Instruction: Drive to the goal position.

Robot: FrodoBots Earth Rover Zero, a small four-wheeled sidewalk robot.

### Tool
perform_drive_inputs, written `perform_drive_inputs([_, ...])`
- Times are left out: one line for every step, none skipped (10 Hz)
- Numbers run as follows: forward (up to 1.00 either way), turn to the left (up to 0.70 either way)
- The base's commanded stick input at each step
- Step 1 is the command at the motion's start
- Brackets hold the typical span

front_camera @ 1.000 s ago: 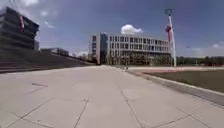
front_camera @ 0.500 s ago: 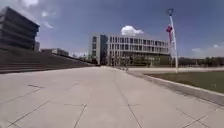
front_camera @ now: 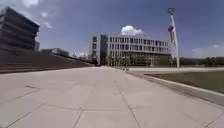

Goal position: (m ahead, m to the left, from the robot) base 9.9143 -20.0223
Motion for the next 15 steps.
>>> perform_drive_inputs([0.30,0.01])
perform_drive_inputs([0.30,0.01])
perform_drive_inputs([0.30,0.01])
perform_drive_inputs([0.30,0.01])
perform_drive_inputs([0.30,0.01])
perform_drive_inputs([0.30,0.01])
perform_drive_inputs([0.30,0.01])
perform_drive_inputs([0.30,0.01])
perform_drive_inputs([0.30,0.01])
perform_drive_inputs([0.30,0.01])
perform_drive_inputs([0.30,0.01])
perform_drive_inputs([0.30,0.01])
perform_drive_inputs([0.30,0.01])
perform_drive_inputs([0.30,0.01])
perform_drive_inputs([0.30,0.01])
